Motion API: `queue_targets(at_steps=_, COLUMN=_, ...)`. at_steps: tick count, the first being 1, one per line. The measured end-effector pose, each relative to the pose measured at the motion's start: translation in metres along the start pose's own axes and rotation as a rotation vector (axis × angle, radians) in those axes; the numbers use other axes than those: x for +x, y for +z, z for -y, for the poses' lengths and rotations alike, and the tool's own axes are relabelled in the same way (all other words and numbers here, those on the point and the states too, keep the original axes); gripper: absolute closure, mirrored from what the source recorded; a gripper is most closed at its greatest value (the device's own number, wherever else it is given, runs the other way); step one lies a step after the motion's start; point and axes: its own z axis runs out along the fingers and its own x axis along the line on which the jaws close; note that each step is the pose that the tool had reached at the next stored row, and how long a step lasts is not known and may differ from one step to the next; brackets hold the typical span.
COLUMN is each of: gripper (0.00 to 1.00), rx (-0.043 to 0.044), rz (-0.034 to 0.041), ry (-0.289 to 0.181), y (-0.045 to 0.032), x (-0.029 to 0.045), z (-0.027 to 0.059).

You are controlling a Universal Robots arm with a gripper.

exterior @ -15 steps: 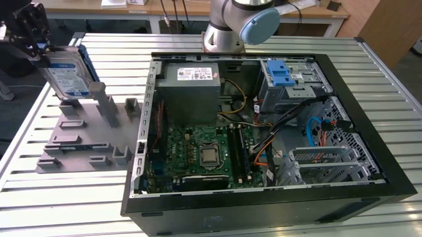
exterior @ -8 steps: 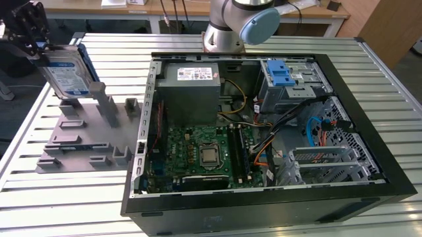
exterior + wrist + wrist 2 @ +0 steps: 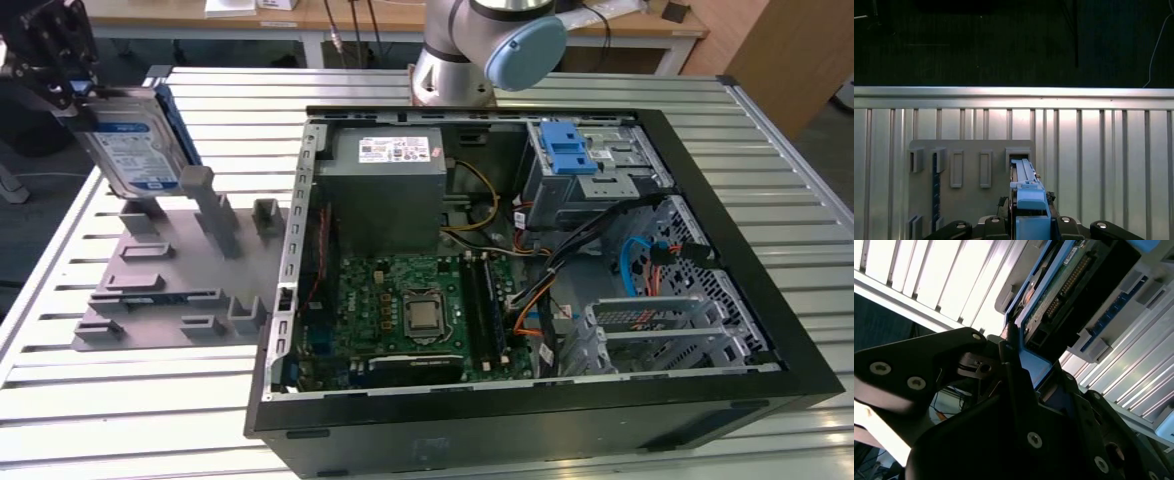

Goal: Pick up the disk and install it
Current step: 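Pick up the disk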

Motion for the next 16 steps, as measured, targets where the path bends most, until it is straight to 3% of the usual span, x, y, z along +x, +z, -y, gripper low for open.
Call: queue_targets(at_steps=16, gripper=0.64, rx=-0.0004, rz=0.0024, ry=0.000, y=-0.0088, x=-0.0002, z=-0.0002)
